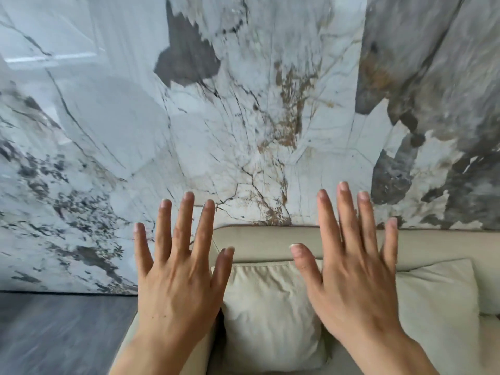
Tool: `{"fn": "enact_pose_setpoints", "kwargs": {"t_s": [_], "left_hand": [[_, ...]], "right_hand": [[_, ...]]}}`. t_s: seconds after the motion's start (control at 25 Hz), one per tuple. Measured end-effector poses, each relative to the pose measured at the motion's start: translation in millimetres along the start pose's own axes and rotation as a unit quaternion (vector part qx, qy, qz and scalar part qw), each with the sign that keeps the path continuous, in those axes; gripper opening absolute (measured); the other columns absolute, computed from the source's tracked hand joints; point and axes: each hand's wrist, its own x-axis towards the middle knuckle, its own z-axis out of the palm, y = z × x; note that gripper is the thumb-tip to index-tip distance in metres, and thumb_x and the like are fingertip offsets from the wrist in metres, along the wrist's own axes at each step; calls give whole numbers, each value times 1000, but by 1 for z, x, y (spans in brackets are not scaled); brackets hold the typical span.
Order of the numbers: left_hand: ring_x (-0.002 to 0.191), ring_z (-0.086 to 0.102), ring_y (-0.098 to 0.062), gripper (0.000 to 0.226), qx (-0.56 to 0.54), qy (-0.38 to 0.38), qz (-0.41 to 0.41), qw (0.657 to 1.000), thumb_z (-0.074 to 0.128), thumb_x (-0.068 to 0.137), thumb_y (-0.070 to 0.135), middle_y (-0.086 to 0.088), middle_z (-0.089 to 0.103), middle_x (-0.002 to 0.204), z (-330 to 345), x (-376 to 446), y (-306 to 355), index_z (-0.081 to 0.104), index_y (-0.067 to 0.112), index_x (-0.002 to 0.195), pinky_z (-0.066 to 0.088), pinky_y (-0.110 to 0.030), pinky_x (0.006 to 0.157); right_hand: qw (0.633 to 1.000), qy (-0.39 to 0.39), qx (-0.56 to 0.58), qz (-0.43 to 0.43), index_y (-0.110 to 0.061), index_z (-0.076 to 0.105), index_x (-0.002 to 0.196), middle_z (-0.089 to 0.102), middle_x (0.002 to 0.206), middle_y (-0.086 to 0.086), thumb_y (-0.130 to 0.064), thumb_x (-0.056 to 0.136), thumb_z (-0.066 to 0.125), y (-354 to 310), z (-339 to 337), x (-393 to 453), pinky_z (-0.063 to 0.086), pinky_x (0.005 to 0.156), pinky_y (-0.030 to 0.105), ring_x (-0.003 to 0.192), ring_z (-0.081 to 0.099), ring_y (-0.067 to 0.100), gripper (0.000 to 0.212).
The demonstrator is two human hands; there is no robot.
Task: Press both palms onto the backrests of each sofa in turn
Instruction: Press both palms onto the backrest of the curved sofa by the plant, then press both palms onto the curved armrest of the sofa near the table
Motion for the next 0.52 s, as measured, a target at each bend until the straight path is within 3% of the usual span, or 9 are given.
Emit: {"fn": "enact_pose_setpoints", "kwargs": {"t_s": [0.24, 0.52], "left_hand": [[152, 10, -33, 65, 13, 68, 6, 998, 29, 99, 52, -8, 20, 164, -95, 8, -9, 26, 20, 155, 6, -60, 120], [151, 12, -35, 65, -15, 89, 63, 994, 35, 98, 49, -10, 22, 163, -118, 13, -89, 27, 20, 155, 9, -61, 119]], "right_hand": [[1000, 10, -4, -16, -22, 9, 156, 4, 165, 5, -62, 95, 17, -27, -95, 5, 1, 118, 58, 151, 1, 26, 73], [998, 43, -43, 13, -21, 9, 156, 3, 164, 6, -61, 97, 18, -115, -112, -7, 1, 118, 59, 151, 0, 27, 72]]}}
